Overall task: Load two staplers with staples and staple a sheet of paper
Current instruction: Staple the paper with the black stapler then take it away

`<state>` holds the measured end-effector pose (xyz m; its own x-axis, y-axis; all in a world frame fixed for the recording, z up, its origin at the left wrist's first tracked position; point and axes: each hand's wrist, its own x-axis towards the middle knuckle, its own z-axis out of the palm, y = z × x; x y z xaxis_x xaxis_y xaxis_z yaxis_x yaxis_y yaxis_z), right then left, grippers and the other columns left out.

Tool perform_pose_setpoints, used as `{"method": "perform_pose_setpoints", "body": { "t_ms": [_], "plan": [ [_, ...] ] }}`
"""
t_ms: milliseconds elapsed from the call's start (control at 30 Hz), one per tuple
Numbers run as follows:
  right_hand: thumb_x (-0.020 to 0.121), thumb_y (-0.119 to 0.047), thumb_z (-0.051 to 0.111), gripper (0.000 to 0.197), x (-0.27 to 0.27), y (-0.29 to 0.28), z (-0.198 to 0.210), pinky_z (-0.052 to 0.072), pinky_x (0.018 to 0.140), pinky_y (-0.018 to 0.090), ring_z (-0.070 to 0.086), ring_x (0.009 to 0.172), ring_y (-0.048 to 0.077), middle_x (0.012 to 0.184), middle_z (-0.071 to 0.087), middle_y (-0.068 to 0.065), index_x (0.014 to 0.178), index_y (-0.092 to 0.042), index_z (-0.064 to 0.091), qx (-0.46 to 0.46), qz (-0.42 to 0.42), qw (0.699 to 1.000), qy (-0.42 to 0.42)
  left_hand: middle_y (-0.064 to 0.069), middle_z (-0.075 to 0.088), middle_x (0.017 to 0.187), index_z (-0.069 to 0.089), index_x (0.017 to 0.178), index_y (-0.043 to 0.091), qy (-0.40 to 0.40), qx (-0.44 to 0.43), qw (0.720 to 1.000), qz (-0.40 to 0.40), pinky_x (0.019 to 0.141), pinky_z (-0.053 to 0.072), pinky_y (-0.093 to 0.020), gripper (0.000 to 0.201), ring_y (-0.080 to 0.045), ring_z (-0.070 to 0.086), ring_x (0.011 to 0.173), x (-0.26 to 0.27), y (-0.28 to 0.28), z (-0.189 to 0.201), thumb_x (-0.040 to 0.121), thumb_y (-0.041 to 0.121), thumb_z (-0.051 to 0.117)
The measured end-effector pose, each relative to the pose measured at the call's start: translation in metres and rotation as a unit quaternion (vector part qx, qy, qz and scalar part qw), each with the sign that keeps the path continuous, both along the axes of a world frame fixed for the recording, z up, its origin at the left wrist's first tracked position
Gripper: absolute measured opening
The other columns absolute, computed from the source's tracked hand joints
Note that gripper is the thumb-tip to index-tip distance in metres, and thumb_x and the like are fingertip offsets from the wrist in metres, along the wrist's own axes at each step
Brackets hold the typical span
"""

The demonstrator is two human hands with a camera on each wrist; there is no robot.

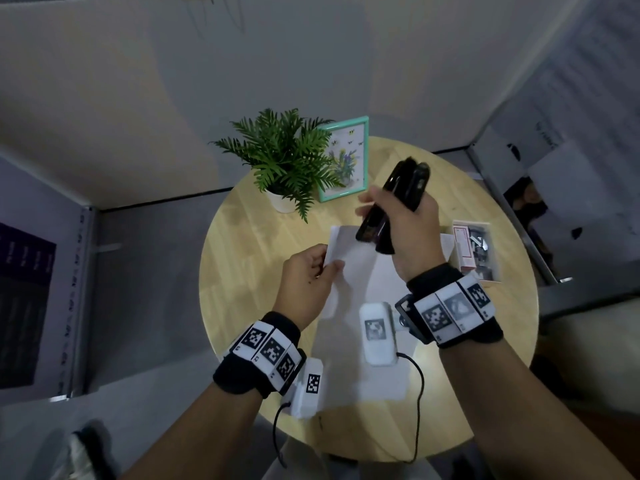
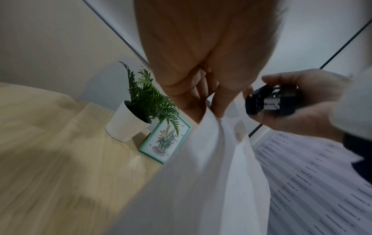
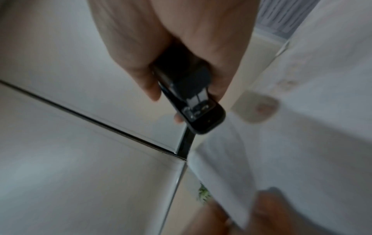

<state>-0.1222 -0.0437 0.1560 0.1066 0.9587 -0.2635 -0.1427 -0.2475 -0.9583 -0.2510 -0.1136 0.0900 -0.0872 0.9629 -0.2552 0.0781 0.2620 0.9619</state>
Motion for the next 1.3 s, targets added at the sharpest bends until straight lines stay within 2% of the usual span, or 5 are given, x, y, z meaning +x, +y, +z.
{"method": "perform_pose_setpoints", "body": {
  "t_ms": [133,467,766,1000,1300],
  "plan": [
    [0.084,-0.018,0.066,0.015,0.0,0.015,0.015,0.051,0.068,0.039,0.058,0.062,0.026,0.068,0.062,0.01,0.072,-0.011,0.06,0.03,-0.089,0.992,0.083,-0.008,0.076,0.095,0.07,0.097,0.017,-0.01,0.012,1.0,-0.004,0.081,0.059,-0.044,0.017,-0.024,0.072,0.088,0.009,-0.002,0.004,0.092,0.005,0.059],
    [0.072,-0.039,0.066,0.026,-0.014,0.009,0.008,0.053,0.069,0.05,0.057,0.066,0.028,0.072,0.061,0.02,0.064,-0.015,0.058,0.05,-0.041,0.995,-0.07,-0.001,0.07,0.074,0.067,0.084,0.017,0.026,0.028,0.999,-0.008,0.069,0.055,-0.036,0.015,-0.017,0.063,0.067,0.016,0.005,0.009,0.092,0.005,0.06],
    [0.073,-0.051,0.062,0.029,-0.021,0.011,0.011,0.054,0.068,0.057,0.061,0.072,0.047,0.066,0.059,0.013,0.066,-0.024,0.053,0.105,-0.055,0.987,-0.109,-0.013,0.074,0.086,0.068,0.098,0.01,0.039,0.045,0.998,-0.015,0.075,0.057,-0.052,0.014,-0.036,0.068,0.08,0.018,0.007,0.011,0.087,0.018,0.066],
    [0.084,-0.038,0.063,0.024,-0.017,0.015,0.009,0.053,0.06,0.043,0.058,0.06,0.026,0.063,0.055,0.004,0.07,-0.022,0.053,0.128,-0.07,0.986,-0.082,-0.014,0.072,0.082,0.067,0.091,0.016,0.054,0.062,0.996,-0.033,0.072,0.054,-0.058,0.01,-0.04,0.066,0.078,0.014,0.007,0.007,0.087,0.025,0.066],
    [0.079,-0.047,0.062,0.045,-0.018,0.018,0.005,0.049,0.054,0.048,0.048,0.055,0.027,0.06,0.049,0.012,0.075,-0.002,0.057,0.145,-0.053,0.984,-0.091,0.002,0.072,0.083,0.069,0.102,0.008,0.062,0.06,0.995,-0.056,0.071,0.053,-0.023,0.015,-0.007,0.066,0.073,0.014,0.006,0.007,0.089,0.015,0.066]
  ]
}}
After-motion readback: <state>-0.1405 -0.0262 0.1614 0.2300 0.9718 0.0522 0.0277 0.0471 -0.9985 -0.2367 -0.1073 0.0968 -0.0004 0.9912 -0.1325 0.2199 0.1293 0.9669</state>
